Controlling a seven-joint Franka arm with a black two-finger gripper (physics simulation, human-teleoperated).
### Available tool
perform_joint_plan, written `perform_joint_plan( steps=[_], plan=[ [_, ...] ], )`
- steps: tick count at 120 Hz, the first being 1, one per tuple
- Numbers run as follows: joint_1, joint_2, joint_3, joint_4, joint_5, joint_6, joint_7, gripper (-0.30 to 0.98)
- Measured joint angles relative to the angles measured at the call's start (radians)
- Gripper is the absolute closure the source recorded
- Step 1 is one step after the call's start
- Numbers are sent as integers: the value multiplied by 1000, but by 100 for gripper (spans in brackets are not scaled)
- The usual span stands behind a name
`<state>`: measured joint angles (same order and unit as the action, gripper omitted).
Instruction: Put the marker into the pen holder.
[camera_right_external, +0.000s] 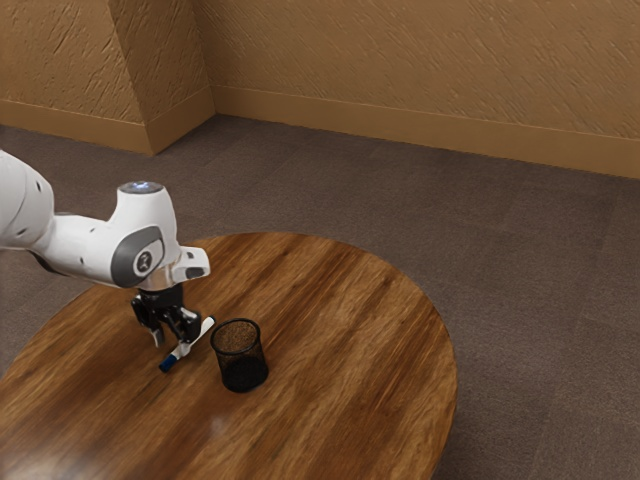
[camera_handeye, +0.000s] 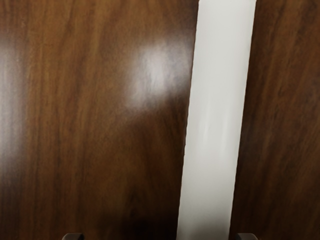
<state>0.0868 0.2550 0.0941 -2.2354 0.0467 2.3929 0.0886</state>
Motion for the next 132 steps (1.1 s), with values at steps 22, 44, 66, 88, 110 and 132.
perform_joint_plan(
  steps=[22,44,66,88,110,132],
  plan=[
    [9,-1,-2,-4,-1,23,21,50],
    [20,-7,-17,-20,-2,30,39,59],
    [20,-7,-17,-21,-2,31,57,65],
    [23,-50,-17,-22,0,11,72,67],
    [-111,-330,-36,-17,4,-150,65,69],
    [-147,-457,-178,15,27,-319,12,69]
  ],
)
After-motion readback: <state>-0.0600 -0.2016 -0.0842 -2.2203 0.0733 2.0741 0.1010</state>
